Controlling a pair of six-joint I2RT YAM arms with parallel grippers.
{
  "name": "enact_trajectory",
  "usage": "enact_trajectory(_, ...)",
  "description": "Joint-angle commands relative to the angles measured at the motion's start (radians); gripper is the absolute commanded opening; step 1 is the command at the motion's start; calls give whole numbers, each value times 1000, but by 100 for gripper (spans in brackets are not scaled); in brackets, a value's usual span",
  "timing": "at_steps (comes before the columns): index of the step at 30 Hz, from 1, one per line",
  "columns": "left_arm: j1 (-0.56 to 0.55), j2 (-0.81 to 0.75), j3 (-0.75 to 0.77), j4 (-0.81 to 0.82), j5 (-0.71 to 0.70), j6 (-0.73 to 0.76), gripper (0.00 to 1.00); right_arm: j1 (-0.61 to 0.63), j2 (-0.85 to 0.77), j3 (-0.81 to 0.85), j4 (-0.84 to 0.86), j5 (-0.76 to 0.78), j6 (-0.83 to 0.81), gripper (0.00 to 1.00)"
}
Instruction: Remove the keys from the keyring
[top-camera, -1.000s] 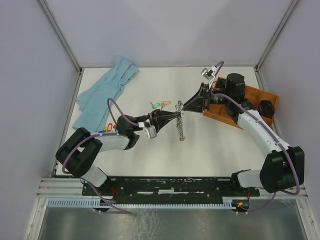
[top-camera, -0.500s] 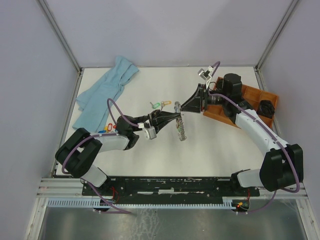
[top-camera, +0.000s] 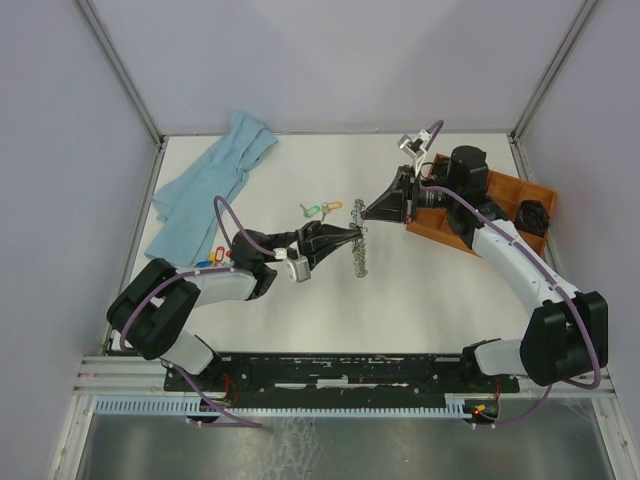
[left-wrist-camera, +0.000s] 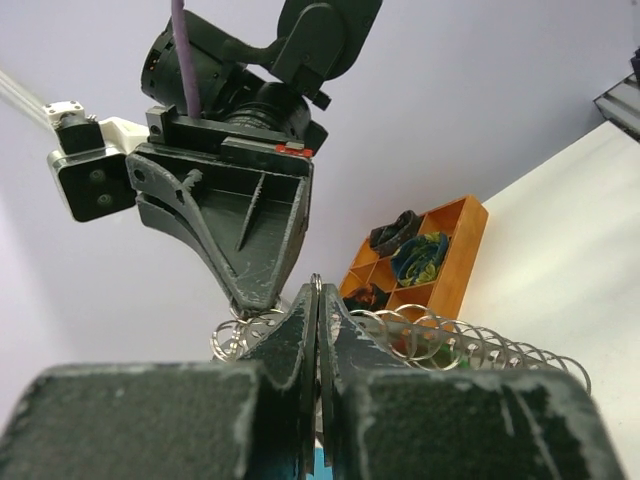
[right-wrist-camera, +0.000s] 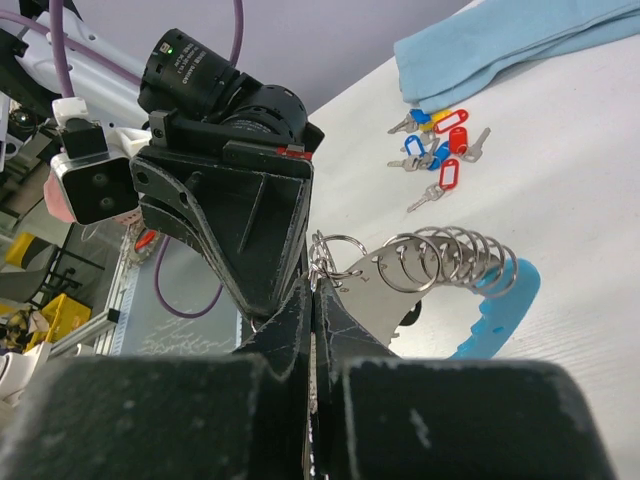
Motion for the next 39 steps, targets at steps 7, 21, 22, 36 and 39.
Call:
enact_trajectory(7, -5, -91, 85, -190, 182, 71, 30, -32, -66, 28, 136, -36, 69, 0)
enact_trajectory(21, 101, -182, 163, -236, 86, -476, 37, -44, -75, 48, 99, -80, 23, 1)
enact_trajectory(22, 103, -174, 173, -234, 90, -514, 37, -45, -75, 50, 92, -79, 16, 1)
enact_trajectory(36, 132, -144, 42, -189, -53, -950, 41, -46, -72, 67, 8, -85, -47, 1)
enact_trajectory(39, 132, -117, 33, -205, -59, -880, 42, -47, -72, 67, 5, -89, -50, 1)
